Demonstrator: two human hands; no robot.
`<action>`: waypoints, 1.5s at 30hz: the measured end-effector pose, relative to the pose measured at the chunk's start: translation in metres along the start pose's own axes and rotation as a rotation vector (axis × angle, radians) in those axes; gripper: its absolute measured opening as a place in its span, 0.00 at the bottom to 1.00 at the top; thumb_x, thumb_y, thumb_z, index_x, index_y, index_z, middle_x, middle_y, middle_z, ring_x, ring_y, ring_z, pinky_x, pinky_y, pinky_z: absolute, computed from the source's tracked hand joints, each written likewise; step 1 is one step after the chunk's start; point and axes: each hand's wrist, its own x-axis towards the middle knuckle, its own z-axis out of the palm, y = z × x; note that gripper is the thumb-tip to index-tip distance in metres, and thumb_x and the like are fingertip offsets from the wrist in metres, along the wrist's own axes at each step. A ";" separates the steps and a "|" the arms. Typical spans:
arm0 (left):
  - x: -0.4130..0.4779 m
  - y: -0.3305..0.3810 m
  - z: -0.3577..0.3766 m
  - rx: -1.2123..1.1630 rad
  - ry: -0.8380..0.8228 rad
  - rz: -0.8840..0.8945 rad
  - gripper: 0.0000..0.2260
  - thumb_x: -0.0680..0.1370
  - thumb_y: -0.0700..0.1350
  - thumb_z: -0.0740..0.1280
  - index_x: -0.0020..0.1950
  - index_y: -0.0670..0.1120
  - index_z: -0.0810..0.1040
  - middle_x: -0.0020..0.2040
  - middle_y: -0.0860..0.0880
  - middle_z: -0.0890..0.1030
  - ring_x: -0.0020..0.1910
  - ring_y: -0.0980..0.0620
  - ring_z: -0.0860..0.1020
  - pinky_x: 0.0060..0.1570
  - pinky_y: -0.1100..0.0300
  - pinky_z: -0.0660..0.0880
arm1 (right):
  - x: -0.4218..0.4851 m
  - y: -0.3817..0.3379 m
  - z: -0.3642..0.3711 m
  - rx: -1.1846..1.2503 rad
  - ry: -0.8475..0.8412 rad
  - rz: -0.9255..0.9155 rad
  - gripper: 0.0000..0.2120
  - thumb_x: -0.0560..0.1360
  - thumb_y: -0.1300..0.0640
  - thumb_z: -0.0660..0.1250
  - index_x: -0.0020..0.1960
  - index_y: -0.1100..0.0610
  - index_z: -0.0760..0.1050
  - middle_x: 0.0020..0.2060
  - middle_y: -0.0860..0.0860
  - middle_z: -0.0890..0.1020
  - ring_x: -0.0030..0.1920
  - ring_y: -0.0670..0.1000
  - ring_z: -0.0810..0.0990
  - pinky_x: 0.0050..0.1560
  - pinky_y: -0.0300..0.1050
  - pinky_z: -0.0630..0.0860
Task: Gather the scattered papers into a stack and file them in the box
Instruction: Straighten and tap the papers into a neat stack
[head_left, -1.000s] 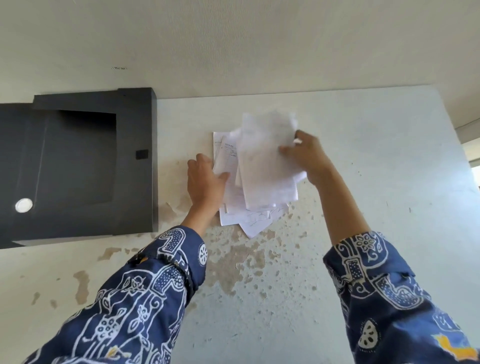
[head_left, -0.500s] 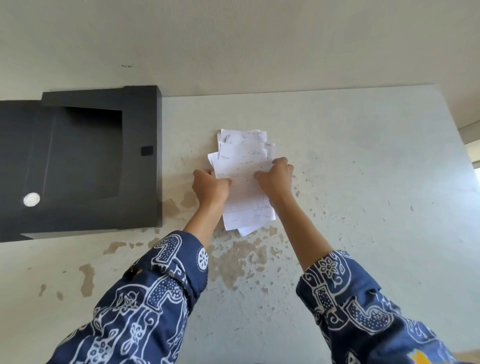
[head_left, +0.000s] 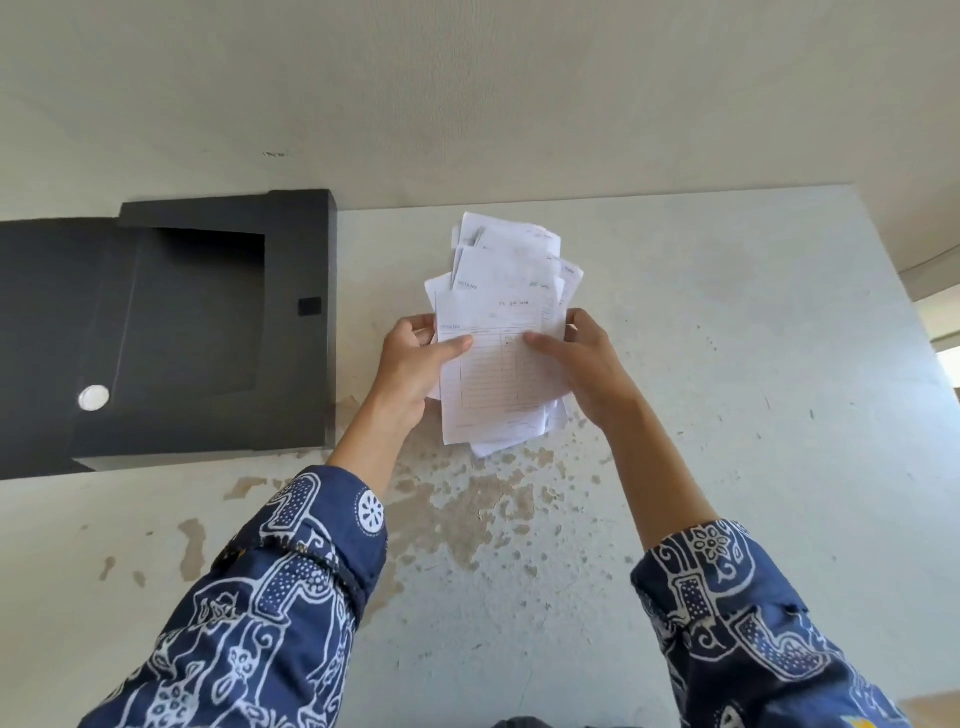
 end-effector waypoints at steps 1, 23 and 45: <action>-0.003 0.003 -0.001 -0.038 -0.017 0.011 0.17 0.72 0.35 0.72 0.58 0.40 0.74 0.50 0.49 0.82 0.43 0.57 0.81 0.34 0.70 0.76 | -0.003 -0.002 -0.003 0.043 -0.010 -0.001 0.18 0.72 0.61 0.70 0.59 0.63 0.70 0.56 0.59 0.80 0.54 0.58 0.81 0.50 0.51 0.80; -0.040 0.004 0.003 0.124 -0.076 0.078 0.16 0.82 0.46 0.54 0.42 0.39 0.74 0.37 0.44 0.74 0.33 0.54 0.73 0.35 0.67 0.67 | -0.038 -0.010 -0.011 0.058 -0.232 -0.145 0.20 0.77 0.70 0.57 0.66 0.57 0.62 0.58 0.57 0.77 0.58 0.59 0.77 0.59 0.56 0.76; -0.047 0.019 0.014 0.240 -0.128 0.126 0.31 0.81 0.56 0.53 0.77 0.50 0.38 0.79 0.46 0.50 0.77 0.47 0.55 0.73 0.50 0.55 | -0.041 -0.015 -0.006 -0.050 -0.348 -0.173 0.30 0.65 0.68 0.59 0.64 0.48 0.61 0.64 0.63 0.72 0.63 0.63 0.74 0.59 0.59 0.77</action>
